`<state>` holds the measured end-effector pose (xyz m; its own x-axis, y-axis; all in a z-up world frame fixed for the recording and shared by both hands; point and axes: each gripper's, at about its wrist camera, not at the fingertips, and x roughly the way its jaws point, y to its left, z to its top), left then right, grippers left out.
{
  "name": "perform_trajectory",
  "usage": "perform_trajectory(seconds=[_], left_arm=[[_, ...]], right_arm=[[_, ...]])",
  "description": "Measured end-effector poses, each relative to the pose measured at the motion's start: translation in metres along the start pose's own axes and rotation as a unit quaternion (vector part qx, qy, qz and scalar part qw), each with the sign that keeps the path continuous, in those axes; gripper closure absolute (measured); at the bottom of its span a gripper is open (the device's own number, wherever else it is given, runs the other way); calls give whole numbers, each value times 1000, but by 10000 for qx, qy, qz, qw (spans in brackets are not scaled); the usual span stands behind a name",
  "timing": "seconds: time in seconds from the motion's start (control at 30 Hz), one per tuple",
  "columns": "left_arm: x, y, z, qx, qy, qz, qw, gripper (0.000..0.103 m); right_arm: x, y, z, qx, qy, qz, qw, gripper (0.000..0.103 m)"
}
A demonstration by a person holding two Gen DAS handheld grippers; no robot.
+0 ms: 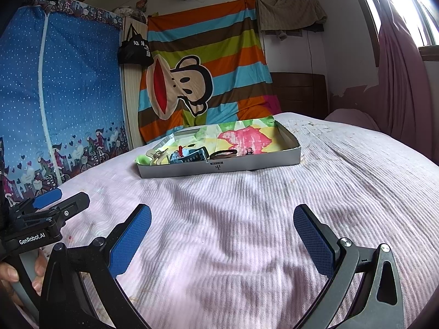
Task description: Organize jewelry
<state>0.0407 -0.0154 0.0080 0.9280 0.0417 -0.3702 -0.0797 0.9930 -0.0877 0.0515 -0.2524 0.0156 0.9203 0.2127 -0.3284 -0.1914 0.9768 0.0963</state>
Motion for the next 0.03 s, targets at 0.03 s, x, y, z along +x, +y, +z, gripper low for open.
perform_trajectory(seconds=[0.03], left_arm=[[0, 0, 0, 8, 4, -3, 10000, 0]], right_arm=[[0, 0, 0, 0, 3, 0, 10000, 1]])
